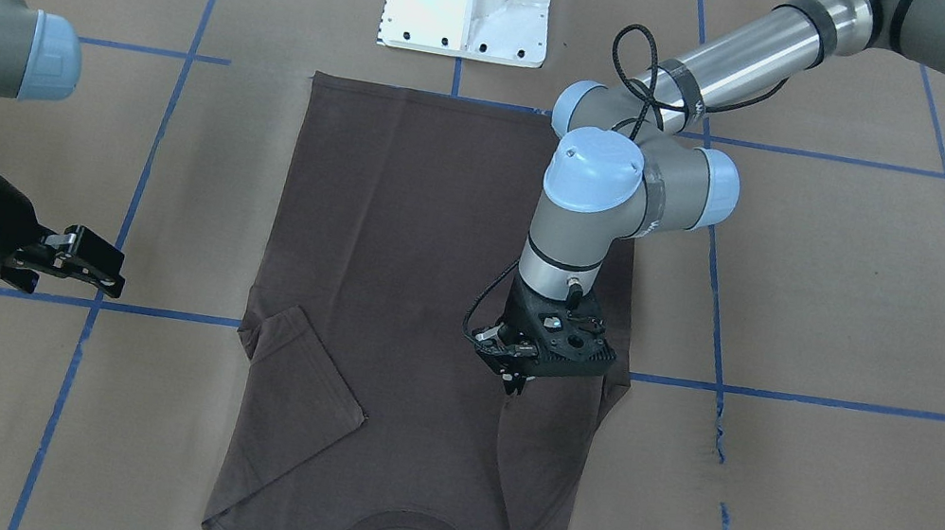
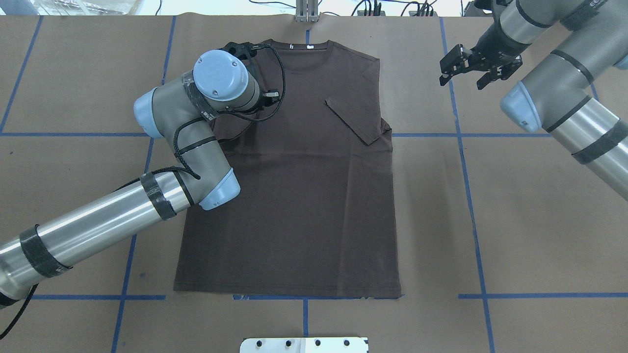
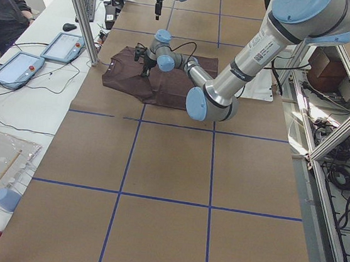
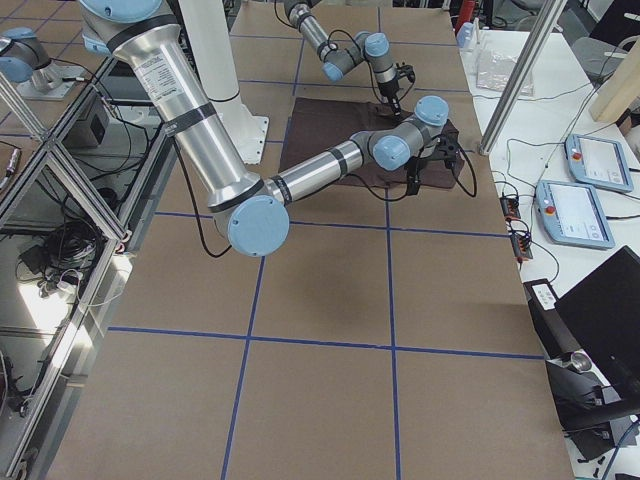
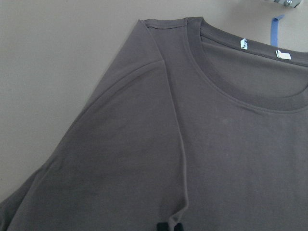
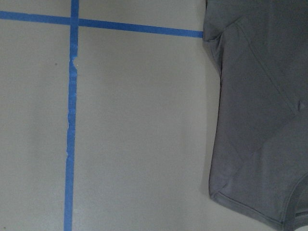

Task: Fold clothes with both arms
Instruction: 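Grasp the sleeve with the left gripper and fold it onto the shirt body, then move the right gripper down to the hem corner nearest the robot, then move the left gripper down to the other hem corner, then grasp both hem corners with the left and right grippers, then lift the hem with both grippers and fold it toward the collar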

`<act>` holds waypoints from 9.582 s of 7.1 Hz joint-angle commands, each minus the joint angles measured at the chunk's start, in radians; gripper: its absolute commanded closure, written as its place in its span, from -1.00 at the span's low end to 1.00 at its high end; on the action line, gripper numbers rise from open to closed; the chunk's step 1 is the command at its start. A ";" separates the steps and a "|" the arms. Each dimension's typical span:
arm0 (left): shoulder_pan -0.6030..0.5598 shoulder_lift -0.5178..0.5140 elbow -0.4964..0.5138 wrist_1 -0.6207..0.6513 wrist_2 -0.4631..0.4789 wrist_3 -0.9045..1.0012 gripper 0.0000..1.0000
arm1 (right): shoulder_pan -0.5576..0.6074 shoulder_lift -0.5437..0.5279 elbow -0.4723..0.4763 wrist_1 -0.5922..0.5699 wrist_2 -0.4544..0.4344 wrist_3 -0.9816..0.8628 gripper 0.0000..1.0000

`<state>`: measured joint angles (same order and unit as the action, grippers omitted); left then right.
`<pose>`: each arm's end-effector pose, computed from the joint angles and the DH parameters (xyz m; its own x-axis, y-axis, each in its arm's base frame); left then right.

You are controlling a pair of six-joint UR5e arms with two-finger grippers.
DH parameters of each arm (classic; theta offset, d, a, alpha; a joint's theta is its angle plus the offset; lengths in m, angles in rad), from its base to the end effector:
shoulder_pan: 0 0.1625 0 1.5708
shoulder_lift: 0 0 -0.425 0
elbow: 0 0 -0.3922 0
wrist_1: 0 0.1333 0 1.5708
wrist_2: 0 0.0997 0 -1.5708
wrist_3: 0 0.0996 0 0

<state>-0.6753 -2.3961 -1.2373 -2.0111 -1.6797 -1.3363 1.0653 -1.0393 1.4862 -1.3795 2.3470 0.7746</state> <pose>0.5454 -0.5938 0.2446 0.5811 -0.1695 -0.7960 0.4301 0.8943 0.1235 -0.2793 -0.6358 0.3571 0.5738 -0.0164 0.8188 -0.0173 0.9993 0.0322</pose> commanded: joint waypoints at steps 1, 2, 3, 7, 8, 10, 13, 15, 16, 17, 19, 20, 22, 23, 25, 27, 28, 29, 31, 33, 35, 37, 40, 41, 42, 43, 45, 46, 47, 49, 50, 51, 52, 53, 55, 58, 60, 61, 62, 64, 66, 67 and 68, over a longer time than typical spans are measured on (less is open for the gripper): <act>-0.003 0.005 -0.010 -0.052 -0.006 0.003 -1.00 | -0.001 -0.001 0.002 0.000 0.000 0.000 -1.00; -0.003 0.017 -0.028 -0.049 -0.050 0.008 -1.00 | -0.002 -0.011 0.017 0.002 0.000 0.015 -1.00; -0.003 0.046 -0.103 -0.019 -0.067 0.011 -1.00 | -0.014 -0.040 0.066 0.002 -0.003 0.064 -1.00; 0.003 0.286 -0.518 0.186 -0.097 0.202 -1.00 | -0.421 -0.277 0.504 0.010 -0.362 0.557 -1.00; 0.002 0.325 -0.562 0.187 -0.097 0.203 -1.00 | -0.574 -0.291 0.547 0.032 -0.502 0.715 -1.00; 0.003 0.359 -0.588 0.186 -0.098 0.201 -1.00 | -0.837 -0.358 0.589 0.065 -0.760 0.871 -1.00; 0.003 0.359 -0.587 0.186 -0.097 0.198 -1.00 | -0.901 -0.392 0.574 0.053 -0.759 0.876 -1.00; 0.002 0.359 -0.588 0.186 -0.097 0.198 -1.00 | -0.901 -0.386 0.563 0.051 -0.747 0.871 -0.99; 0.002 0.359 -0.588 0.186 -0.097 0.198 -1.00 | -0.903 -0.380 0.556 0.050 -0.747 0.870 -0.96; 0.002 0.359 -0.588 0.186 -0.097 0.198 -1.00 | -0.903 -0.375 0.548 0.050 -0.747 0.865 -0.96; 0.002 0.359 -0.588 0.184 -0.097 0.198 -1.00 | -0.891 -0.375 0.528 0.050 -0.747 0.861 -0.96; 0.002 0.359 -0.590 0.186 -0.097 0.198 -1.00 | -0.890 -0.375 0.526 0.050 -0.744 0.861 -0.91; 0.002 0.359 -0.590 0.184 -0.097 0.200 -1.00 | -0.890 -0.374 0.528 0.051 -0.713 0.862 -0.62; 0.000 0.359 -0.590 0.184 -0.097 0.200 -1.00 | -0.890 -0.372 0.528 0.051 -0.707 0.862 -0.54; 0.000 0.359 -0.591 0.184 -0.097 0.201 -1.00 | -0.892 -0.373 0.525 0.051 -0.704 0.862 0.18; 0.002 0.357 -0.593 0.186 -0.097 0.200 -1.00 | -0.892 -0.374 0.523 0.050 -0.703 0.861 0.22; 0.000 0.357 -0.594 0.186 -0.097 0.200 -1.00 | -0.892 -0.374 0.523 0.050 -0.703 0.861 0.45; 0.002 0.357 -0.594 0.186 -0.097 0.200 -1.00 | -0.892 -0.374 0.525 0.050 -0.700 0.861 0.87; 0.002 0.357 -0.594 0.186 -0.097 0.200 -1.00 | -0.890 -0.375 0.525 0.051 -0.693 0.861 1.00; 0.000 0.360 -0.594 0.184 -0.098 0.189 -1.00 | -0.881 -0.374 0.540 0.054 -0.695 0.861 1.00; 0.017 0.516 -0.727 0.161 -0.121 0.018 -1.00 | -0.836 -0.380 0.586 0.056 -0.646 0.858 1.00; 0.152 0.671 -0.864 0.161 -0.085 -0.145 -0.98 | -0.808 -0.383 0.589 0.063 -0.618 0.838 1.00; 0.409 0.732 -0.870 0.161 0.116 -0.395 -0.94 | -0.792 -0.380 0.609 0.063 -0.606 0.824 1.00; 0.446 0.732 -0.854 0.164 0.142 -0.415 -0.89 | -0.792 -0.380 0.611 0.063 -0.603 0.824 1.00; 0.448 0.733 -0.837 0.164 0.144 -0.416 -0.88 | -0.789 -0.378 0.611 0.063 -0.600 0.824 1.00; 0.454 0.735 -0.834 0.170 0.144 -0.416 -0.86 | -0.788 -0.377 0.611 0.063 -0.597 0.824 1.00; 0.470 0.761 -0.834 0.173 0.150 -0.417 -0.85 | -0.780 -0.377 0.611 0.063 -0.592 0.822 1.00; 0.482 0.762 -0.829 0.175 0.150 -0.419 -0.83 | -0.779 -0.377 0.612 0.063 -0.592 0.822 1.00; 0.485 0.761 -0.823 0.175 0.150 -0.419 -0.82 | -0.775 -0.375 0.612 0.063 -0.589 0.822 1.00; 0.497 0.759 -0.804 0.175 0.149 -0.420 -0.81 | -0.756 -0.377 0.614 0.063 -0.566 0.822 1.00; 0.505 0.759 -0.803 0.175 0.149 -0.438 -0.77 | -0.754 -0.377 0.612 0.063 -0.566 0.822 1.00; 0.505 0.758 -0.803 0.175 0.149 -0.440 -0.69 | -0.754 -0.377 0.612 0.063 -0.566 0.809 1.00; 0.505 0.758 -0.804 0.175 0.149 -0.440 -0.32 | -0.752 -0.377 0.612 0.063 -0.566 0.807 1.00; 0.507 0.758 -0.804 0.175 0.149 -0.440 0.15 | -0.752 -0.377 0.612 0.063 -0.566 0.807 1.00; 0.510 0.758 -0.807 0.176 0.147 -0.439 1.00 | -0.752 -0.377 0.612 0.063 -0.564 0.805 1.00; 0.510 0.758 -0.846 0.192 0.144 -0.437 1.00 | -0.736 -0.389 0.631 0.062 -0.539 0.764 1.00; 0.520 0.743 -0.994 0.356 0.138 -0.425 1.00 | -0.670 -0.427 0.667 0.063 -0.434 0.724 1.00; 0.539 0.691 -1.027 0.423 0.137 -0.423 1.00 | -0.671 -0.462 0.705 0.063 -0.417 0.709 1.00; 0.554 0.637 -1.025 0.448 0.123 -0.423 1.00 | -0.673 -0.488 0.733 0.062 -0.384 0.709 1.00; 0.630 0.635 -1.077 0.453 0.114 -0.387 1.00 | -0.696 -0.571 0.836 0.060 -0.295 0.709 1.00; 0.641 0.647 -1.195 0.536 0.101 -0.322 1.00 | -0.732 -0.669 0.934 0.060 -0.288 0.709 1.00; 0.642 0.644 -1.232 0.554 0.092 -0.320 1.00 | -0.736 -0.662 0.934 0.060 -0.288 0.709 1.00; 0.643 0.609 -1.217 0.554 0.083 -0.327 1.00 | -0.716 -0.648 0.918 0.060 -0.297 0.703 1.00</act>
<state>-0.0353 -1.7595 -2.4441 -1.4721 -1.5852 -1.6620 0.3384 -1.6934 2.4097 -1.3192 2.0555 1.4820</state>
